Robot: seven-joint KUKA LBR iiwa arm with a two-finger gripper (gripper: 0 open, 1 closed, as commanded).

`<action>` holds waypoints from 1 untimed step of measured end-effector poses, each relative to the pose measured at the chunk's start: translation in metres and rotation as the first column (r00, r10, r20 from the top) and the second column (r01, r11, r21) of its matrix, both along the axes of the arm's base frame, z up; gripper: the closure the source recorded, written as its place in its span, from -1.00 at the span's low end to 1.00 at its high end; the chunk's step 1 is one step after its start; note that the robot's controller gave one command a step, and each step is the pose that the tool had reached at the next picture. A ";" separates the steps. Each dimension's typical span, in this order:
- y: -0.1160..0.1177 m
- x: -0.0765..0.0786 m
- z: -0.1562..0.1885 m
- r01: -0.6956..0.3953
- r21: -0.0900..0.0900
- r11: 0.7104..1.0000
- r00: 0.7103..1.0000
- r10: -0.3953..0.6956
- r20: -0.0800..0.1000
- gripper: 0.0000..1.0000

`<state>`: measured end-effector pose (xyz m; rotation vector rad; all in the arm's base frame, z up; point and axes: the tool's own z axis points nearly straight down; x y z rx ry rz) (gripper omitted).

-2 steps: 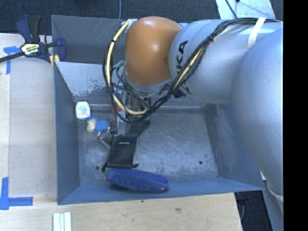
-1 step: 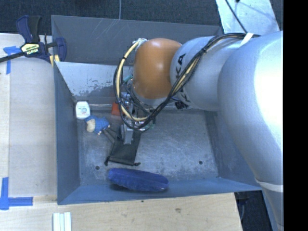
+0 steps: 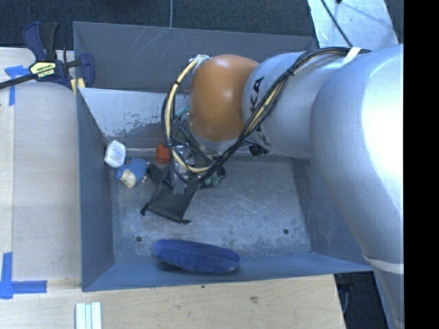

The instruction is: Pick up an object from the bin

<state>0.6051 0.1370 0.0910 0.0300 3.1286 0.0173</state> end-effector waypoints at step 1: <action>-0.007 -0.055 0.046 0.239 -0.009 0.971 0.971 -0.240 -0.011 1.00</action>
Offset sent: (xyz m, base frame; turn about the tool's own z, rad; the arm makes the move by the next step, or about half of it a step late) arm -0.0561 -0.0071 0.0440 0.2437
